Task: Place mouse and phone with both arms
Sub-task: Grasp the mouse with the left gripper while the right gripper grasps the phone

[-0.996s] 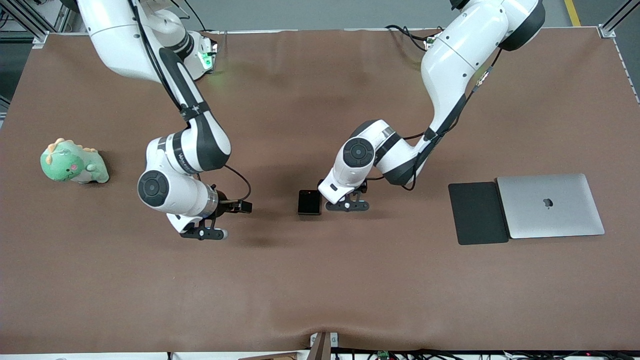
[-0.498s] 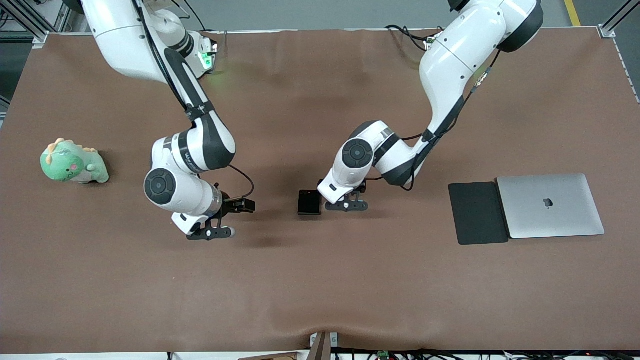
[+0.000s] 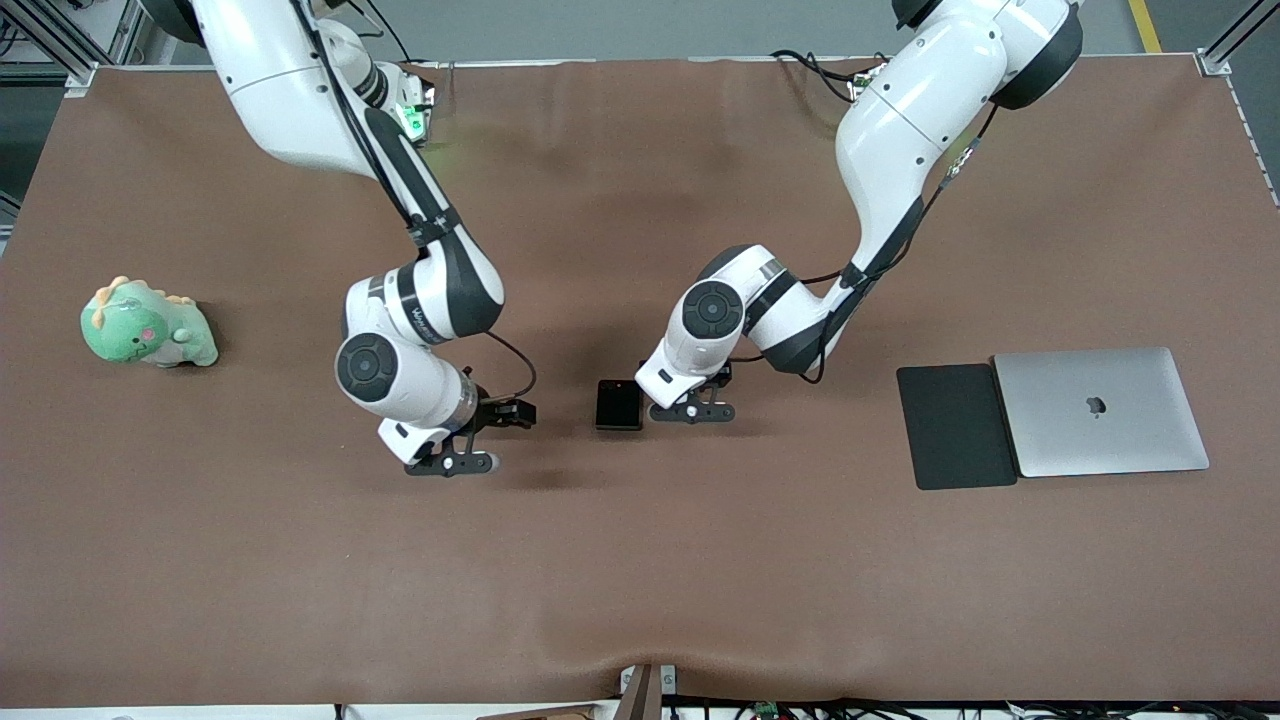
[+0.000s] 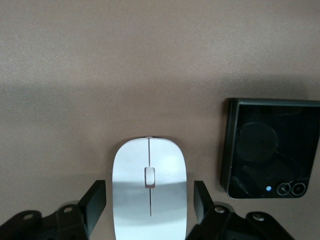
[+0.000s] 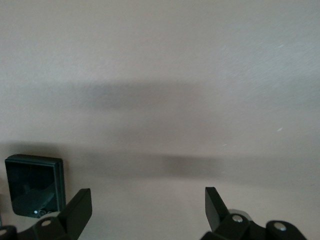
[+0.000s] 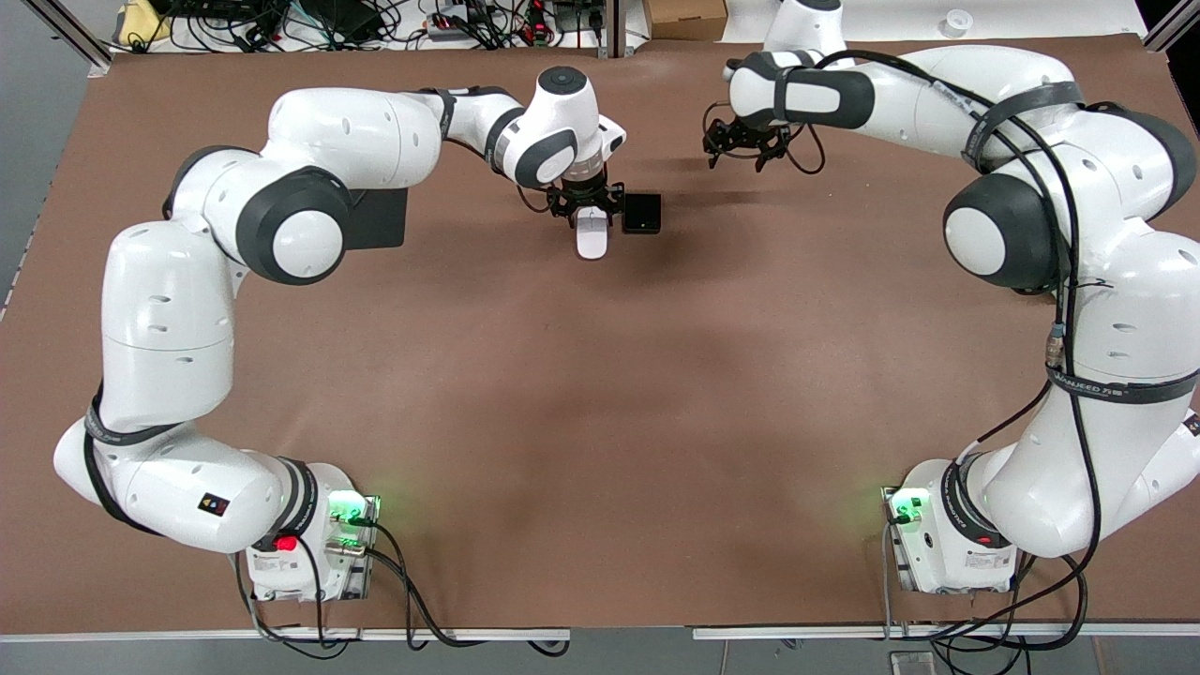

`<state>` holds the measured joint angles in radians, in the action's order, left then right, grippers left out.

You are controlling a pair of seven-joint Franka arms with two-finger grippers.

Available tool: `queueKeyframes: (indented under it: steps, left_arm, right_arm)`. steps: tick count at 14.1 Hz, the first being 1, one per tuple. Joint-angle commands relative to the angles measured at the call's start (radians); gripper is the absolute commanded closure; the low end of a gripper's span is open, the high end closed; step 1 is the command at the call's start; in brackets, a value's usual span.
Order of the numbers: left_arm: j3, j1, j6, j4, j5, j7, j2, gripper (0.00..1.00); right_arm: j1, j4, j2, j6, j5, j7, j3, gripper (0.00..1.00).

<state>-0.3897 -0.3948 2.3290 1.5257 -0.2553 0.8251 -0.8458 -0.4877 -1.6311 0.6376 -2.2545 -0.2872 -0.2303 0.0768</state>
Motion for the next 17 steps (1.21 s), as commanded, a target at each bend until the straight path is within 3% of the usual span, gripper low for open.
queueKeyframes:
  steps: [1,4,8,10,17]
  left_arm:
    - [0.009,-0.022,0.012,-0.021,-0.032,0.020,-0.022,0.21]
    - [0.009,-0.024,0.012,-0.019,-0.033,0.031,-0.022,0.25]
    - [0.008,-0.022,0.012,-0.021,-0.035,0.019,-0.022,0.73]
    - [0.009,-0.022,0.004,-0.025,-0.035,0.020,-0.013,0.87]
    - [0.008,0.017,-0.032,-0.027,-0.036,0.005,0.069,0.89]
  right_arm:
    - [-0.032,0.020,0.016,-0.011,0.023,-0.035,0.011,0.00]
    - [-0.048,0.056,0.039,-0.013,0.022,-0.055,0.011,0.00]
    - [-0.060,0.074,0.068,-0.056,0.017,-0.063,0.011,0.00]
    - [-0.063,0.079,0.080,-0.056,0.023,-0.141,0.011,0.00]
    - [-0.123,0.168,0.152,-0.059,0.026,-0.185,0.014,0.00]
